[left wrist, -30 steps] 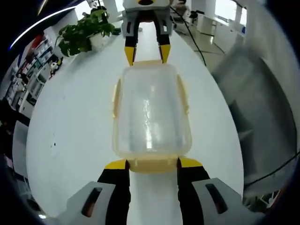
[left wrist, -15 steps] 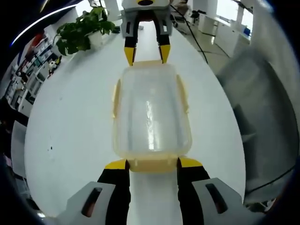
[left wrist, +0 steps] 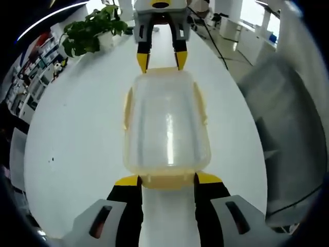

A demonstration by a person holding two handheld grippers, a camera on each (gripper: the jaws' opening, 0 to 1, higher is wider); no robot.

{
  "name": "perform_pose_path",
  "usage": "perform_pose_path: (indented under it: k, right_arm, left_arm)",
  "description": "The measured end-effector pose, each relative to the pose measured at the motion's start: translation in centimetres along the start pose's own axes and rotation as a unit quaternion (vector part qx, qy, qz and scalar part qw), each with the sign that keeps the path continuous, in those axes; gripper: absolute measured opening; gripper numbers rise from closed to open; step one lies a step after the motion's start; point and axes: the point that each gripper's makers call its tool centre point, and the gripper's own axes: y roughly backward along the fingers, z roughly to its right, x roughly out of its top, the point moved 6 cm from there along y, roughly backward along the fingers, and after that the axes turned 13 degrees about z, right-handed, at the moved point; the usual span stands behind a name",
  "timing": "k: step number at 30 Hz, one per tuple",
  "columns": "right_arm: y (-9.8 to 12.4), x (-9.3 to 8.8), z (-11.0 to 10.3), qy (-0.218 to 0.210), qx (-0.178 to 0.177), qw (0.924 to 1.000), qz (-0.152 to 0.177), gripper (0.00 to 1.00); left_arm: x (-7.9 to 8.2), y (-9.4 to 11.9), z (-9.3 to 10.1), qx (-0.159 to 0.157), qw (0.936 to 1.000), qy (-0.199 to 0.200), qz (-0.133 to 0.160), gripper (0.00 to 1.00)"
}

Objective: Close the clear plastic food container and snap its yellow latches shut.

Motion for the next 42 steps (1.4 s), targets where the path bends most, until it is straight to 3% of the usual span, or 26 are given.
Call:
perform_pose_path:
  k: [3, 6, 11, 15, 17, 23, 27, 30, 34, 37, 39, 40, 42]
  right_arm:
    - [-0.1, 0.0, -0.1, -0.009, 0.003, 1.0000, -0.001, 0.36]
    - [-0.1, 0.0, -0.1, -0.006, 0.003, 1.0000, -0.004, 0.37]
    - [-0.1, -0.1, -0.2, -0.015, 0.003, 0.9998, -0.010, 0.38]
    - [-0.3, -0.4, -0.5, -0.014, -0.002, 0.9996, -0.026, 0.51]
    - [-0.1, -0.4, -0.6, -0.011, 0.002, 0.9996, -0.026, 0.46]
    - [1.3, -0.1, -0.7, -0.021, -0.010, 0.9995, -0.019, 0.49]
    - [2.0, 0.4, -0.3, -0.076, -0.031, 0.9965, 0.017, 0.47]
    - [2.4, 0.4, 0.0, -0.101, -0.047, 0.9935, 0.023, 0.43]
    - [2.4, 0.9, 0.3, -0.192, -0.094, 0.9759, 0.043, 0.41]
    - [2.4, 1.3, 0.2, -0.210, -0.110, 0.9704, 0.045, 0.37]
    - [2.4, 1.5, 0.3, -0.235, -0.125, 0.9631, 0.040, 0.30]
    - [2.3, 1.6, 0.3, -0.248, -0.131, 0.9589, 0.044, 0.30]
    - [2.1, 2.2, 0.3, -0.282, -0.146, 0.9463, 0.060, 0.35]
  left_arm:
    - [-0.2, -0.1, 0.1, -0.002, 1.0000, 0.006, -0.002, 0.37]
    - [-0.4, -0.5, 0.4, 0.007, 0.9997, -0.020, -0.016, 0.37]
    - [-0.4, -0.2, 0.5, 0.010, 0.9999, -0.004, 0.001, 0.37]
    - [-0.4, 0.0, 0.8, 0.008, 1.0000, 0.001, 0.004, 0.37]
    - [-0.5, 0.1, 1.0, 0.007, 1.0000, 0.003, 0.004, 0.37]
    - [-1.2, 0.9, 1.4, 0.002, 0.9998, 0.018, -0.001, 0.35]
    - [-1.6, 1.6, 1.5, 0.014, 0.9990, 0.043, 0.002, 0.36]
    - [-1.7, 2.1, 1.3, 0.027, 0.9973, 0.067, 0.010, 0.37]
    - [-1.5, 2.5, 1.1, 0.054, 0.9907, 0.122, 0.025, 0.42]
    - [-1.3, 2.8, 1.0, 0.063, 0.9845, 0.159, 0.039, 0.44]
    - [-0.8, 2.8, 1.1, 0.059, 0.9748, 0.205, 0.064, 0.46]
    - [0.0, 2.8, 1.2, 0.055, 0.9629, 0.243, 0.103, 0.48]
    - [0.3, 2.9, 1.2, 0.061, 0.9513, 0.279, 0.116, 0.50]
